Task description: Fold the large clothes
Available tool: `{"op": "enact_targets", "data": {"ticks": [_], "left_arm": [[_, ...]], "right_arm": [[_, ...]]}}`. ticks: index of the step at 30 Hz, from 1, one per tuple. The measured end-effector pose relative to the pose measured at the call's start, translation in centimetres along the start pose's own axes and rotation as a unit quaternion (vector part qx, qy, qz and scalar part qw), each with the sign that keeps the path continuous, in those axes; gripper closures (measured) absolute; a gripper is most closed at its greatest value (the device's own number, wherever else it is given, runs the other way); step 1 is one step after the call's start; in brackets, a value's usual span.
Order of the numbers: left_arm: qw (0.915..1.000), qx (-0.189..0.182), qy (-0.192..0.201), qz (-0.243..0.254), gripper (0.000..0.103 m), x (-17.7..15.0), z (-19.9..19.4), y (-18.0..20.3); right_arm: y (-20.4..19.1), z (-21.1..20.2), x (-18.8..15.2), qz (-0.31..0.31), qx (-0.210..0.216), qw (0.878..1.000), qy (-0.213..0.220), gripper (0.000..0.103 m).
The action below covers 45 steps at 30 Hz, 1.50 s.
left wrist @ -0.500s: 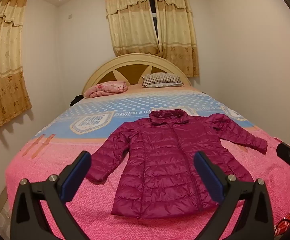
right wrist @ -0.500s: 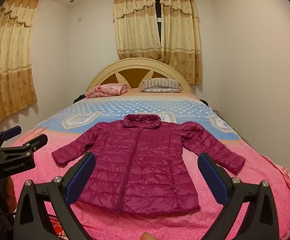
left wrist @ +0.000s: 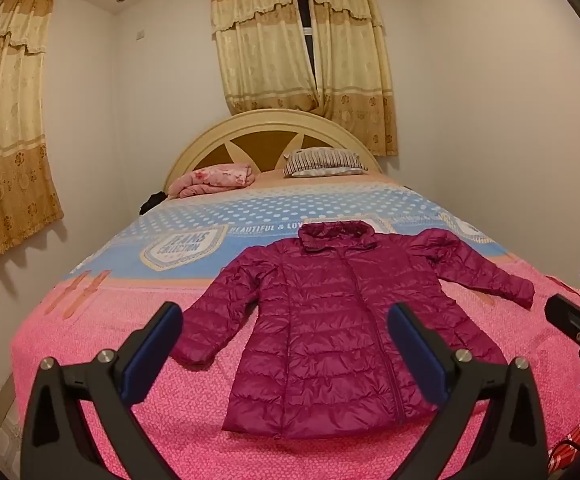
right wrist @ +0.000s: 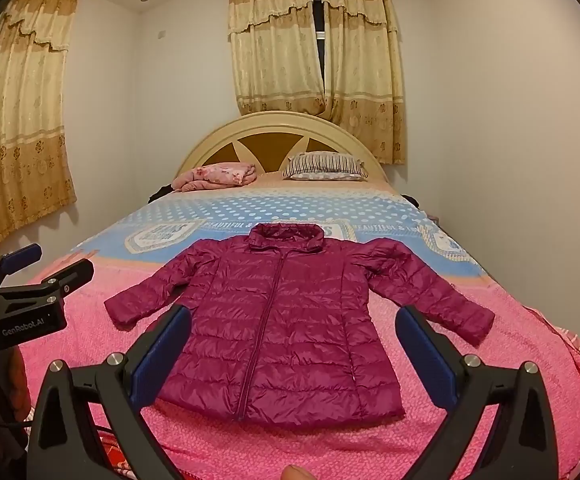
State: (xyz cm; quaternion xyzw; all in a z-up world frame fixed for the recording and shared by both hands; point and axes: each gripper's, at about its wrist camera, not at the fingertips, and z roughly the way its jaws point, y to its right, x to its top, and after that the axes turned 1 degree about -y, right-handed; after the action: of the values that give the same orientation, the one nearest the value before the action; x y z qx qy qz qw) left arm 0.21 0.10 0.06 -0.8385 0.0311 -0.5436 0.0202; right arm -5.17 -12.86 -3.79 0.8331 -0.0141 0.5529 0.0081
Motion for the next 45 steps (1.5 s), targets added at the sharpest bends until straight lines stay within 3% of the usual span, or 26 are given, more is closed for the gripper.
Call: {"op": "enact_targets", "data": {"ticks": [45], "left_arm": [[1.0, 0.001, 0.008, -0.005, 0.0, 0.04, -0.33, -0.46]], "right_arm": [[-0.69, 0.41, -0.55, -0.008, 0.014, 1.0, -0.012, 0.001]]}}
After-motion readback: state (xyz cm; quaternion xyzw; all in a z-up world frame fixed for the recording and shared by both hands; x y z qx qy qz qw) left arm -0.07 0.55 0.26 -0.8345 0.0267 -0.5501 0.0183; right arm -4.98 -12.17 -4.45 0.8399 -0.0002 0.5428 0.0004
